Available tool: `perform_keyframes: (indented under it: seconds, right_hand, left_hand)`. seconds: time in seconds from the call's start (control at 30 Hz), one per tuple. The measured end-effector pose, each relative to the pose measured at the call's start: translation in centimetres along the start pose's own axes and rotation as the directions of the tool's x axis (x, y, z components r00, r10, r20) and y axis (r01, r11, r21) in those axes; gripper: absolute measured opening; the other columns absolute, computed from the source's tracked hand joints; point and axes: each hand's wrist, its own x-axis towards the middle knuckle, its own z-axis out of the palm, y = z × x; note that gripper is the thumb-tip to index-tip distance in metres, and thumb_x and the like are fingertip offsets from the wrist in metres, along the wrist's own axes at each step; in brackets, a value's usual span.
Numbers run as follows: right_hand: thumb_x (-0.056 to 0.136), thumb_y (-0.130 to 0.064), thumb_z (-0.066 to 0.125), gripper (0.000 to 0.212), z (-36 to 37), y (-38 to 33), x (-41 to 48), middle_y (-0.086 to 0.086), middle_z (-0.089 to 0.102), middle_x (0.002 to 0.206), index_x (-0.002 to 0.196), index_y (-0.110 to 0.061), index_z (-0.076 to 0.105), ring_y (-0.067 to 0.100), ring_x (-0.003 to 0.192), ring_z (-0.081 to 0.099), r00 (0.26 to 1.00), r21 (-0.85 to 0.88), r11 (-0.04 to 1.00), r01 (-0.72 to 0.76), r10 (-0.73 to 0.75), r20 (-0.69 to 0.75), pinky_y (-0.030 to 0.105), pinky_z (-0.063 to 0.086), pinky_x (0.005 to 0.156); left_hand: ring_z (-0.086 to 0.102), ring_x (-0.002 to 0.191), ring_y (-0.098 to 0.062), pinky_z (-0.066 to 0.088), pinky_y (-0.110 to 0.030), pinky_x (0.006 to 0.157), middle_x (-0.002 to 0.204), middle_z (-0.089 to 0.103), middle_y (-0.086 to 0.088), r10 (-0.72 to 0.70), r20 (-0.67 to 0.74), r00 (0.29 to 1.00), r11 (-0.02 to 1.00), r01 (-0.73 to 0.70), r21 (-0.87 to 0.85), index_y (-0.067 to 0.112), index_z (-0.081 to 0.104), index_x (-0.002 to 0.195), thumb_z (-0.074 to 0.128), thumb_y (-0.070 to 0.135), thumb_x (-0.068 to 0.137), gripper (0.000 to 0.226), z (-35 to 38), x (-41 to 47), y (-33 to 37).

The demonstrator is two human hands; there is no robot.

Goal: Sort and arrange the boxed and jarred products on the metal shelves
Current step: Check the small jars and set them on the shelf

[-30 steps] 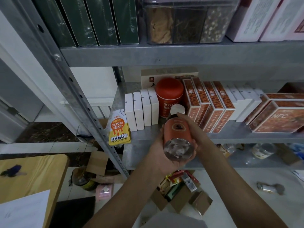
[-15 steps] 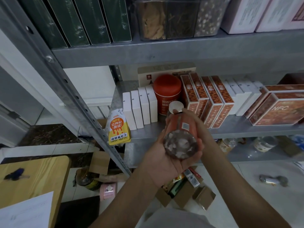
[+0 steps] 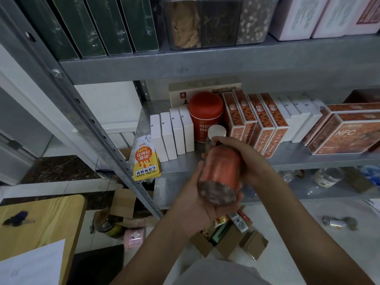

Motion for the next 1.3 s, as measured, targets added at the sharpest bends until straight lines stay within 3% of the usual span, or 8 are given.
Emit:
perform_keyframes:
  seconds: [0.2,0.33,0.5,0.7,0.9,1.0,1.1,1.3]
  right_hand:
    - [0.069,-0.031,0.072,0.024,0.5,0.4,0.0,0.015,0.062,0.095,0.086,-0.013,0.070,0.033,0.101,0.055,0.994,0.072,0.992,-0.105,0.102,0.039,0.049,0.041,0.105]
    - [0.080,-0.025,0.070,0.022,0.4,-0.3,-0.1,0.015,0.063,0.101,0.097,-0.012,0.069,0.029,0.096,0.059,0.998,-0.036,0.999,-0.030,0.028,-0.060,0.043,0.048,0.098]
    - [0.085,-0.026,0.070,0.003,0.6,-0.2,-0.2,0.001,0.068,0.089,0.088,-0.026,0.070,0.015,0.077,0.065,0.909,-0.442,0.871,0.214,-0.343,-0.235,0.022,0.051,0.061]
    - [0.077,-0.036,0.073,0.036,-1.0,0.0,-0.6,0.006,0.073,0.106,0.108,-0.019,0.070,0.021,0.096,0.070,0.983,-0.062,0.988,0.144,-0.135,0.123,0.036,0.057,0.085]
    - [0.079,-0.029,0.068,0.031,-1.9,0.6,-0.2,0.006,0.073,0.107,0.109,-0.020,0.071,0.020,0.098,0.070,0.975,-0.068,0.980,0.188,-0.178,0.135,0.030,0.058,0.080]
    - [0.081,-0.025,0.070,0.030,-2.4,0.6,-0.3,0.005,0.071,0.111,0.111,-0.022,0.070,0.021,0.101,0.069,0.955,-0.112,0.962,0.248,-0.223,0.196,0.030,0.057,0.081]
    - [0.076,-0.018,0.068,0.040,-2.6,0.6,-0.3,0.011,0.061,0.126,0.116,-0.023,0.066,0.031,0.114,0.062,0.931,-0.234,0.924,0.303,-0.233,0.282,0.045,0.054,0.095]
    - [0.085,-0.021,0.070,0.029,-1.3,0.2,0.1,-0.006,0.063,0.119,0.115,-0.023,0.067,0.004,0.111,0.060,0.877,-0.498,0.723,0.479,-0.363,0.316,0.020,0.052,0.086]
  left_hand:
    - [0.068,0.078,-0.041,0.061,-0.044,0.058,0.105,0.063,-0.031,-0.006,0.200,0.980,0.968,0.056,-0.246,-0.018,0.064,0.107,0.050,0.055,0.094,0.075,0.0,0.0,-0.7]
    - [0.071,0.082,-0.037,0.061,-0.041,0.065,0.094,0.072,-0.023,0.093,0.028,0.995,0.979,-0.096,0.177,0.003,0.066,0.110,0.045,0.056,0.093,0.059,-0.6,0.5,-0.2]
    - [0.070,0.100,-0.030,0.057,-0.045,0.087,0.118,0.067,-0.017,0.380,0.013,0.925,0.678,-0.289,0.676,0.016,0.047,0.136,0.059,0.062,0.068,0.083,-1.4,1.0,0.3]
    - [0.063,0.097,-0.039,0.060,-0.045,0.070,0.118,0.059,-0.031,0.017,0.179,0.984,0.990,0.009,-0.144,-0.005,0.046,0.132,0.061,0.048,0.080,0.076,-1.6,0.8,0.0]
    - [0.064,0.104,-0.039,0.054,-0.046,0.088,0.127,0.058,-0.028,0.062,0.174,0.983,0.997,-0.070,0.040,0.002,0.043,0.138,0.054,0.053,0.083,0.076,-2.2,1.6,-0.4]
    - [0.065,0.111,-0.031,0.051,-0.044,0.098,0.122,0.065,-0.018,0.234,0.065,0.970,0.845,-0.236,0.479,0.014,0.050,0.131,0.054,0.055,0.081,0.064,-2.9,1.4,0.0]
    - [0.062,0.114,-0.021,0.045,-0.043,0.105,0.120,0.067,-0.002,0.329,0.081,0.941,0.481,-0.241,0.843,0.024,0.054,0.124,0.069,0.052,0.080,0.054,-3.1,0.9,0.5]
    - [0.062,0.101,-0.006,0.053,-0.013,0.072,0.114,0.062,0.006,0.559,0.040,0.828,0.352,-0.280,0.893,0.023,0.047,0.124,0.088,0.009,0.064,0.074,-5.6,2.9,2.0]
